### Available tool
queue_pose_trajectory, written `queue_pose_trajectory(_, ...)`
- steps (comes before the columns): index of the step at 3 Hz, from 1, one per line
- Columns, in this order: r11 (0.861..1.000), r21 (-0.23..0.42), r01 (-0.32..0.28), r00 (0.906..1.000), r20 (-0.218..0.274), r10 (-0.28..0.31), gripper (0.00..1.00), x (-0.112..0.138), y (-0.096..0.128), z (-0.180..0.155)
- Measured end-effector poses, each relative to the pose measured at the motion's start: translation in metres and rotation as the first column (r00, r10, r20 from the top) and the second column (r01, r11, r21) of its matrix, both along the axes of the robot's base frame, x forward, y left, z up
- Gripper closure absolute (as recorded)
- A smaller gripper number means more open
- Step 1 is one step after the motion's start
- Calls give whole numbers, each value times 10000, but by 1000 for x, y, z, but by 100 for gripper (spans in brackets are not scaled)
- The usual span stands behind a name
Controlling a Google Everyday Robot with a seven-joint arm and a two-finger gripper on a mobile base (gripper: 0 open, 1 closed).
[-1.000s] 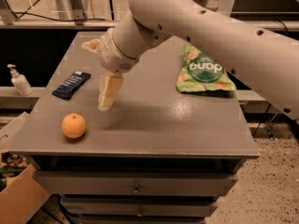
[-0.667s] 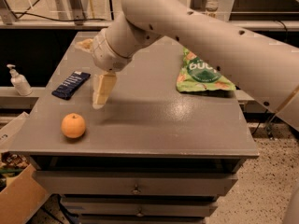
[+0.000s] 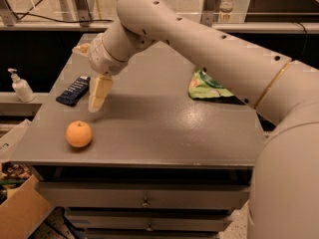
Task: Pick rxbar blueberry
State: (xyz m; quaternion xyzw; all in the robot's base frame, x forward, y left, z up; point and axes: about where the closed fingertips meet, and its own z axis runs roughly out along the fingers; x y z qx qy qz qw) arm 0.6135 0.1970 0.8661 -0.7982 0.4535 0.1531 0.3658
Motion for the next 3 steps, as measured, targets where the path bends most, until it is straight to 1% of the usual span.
queue_pose_trajectory(1, 9988, 135, 481, 9966, -670, -471, 0, 20, 9, -14)
queue_pose_trajectory(2, 9929, 241, 1165, 9824, -1499, -1116, 0, 31, 8, -23)
queue_pose_trajectory(3, 9828, 299, 1823, 9565, -2370, -1702, 0, 35, 2, -27)
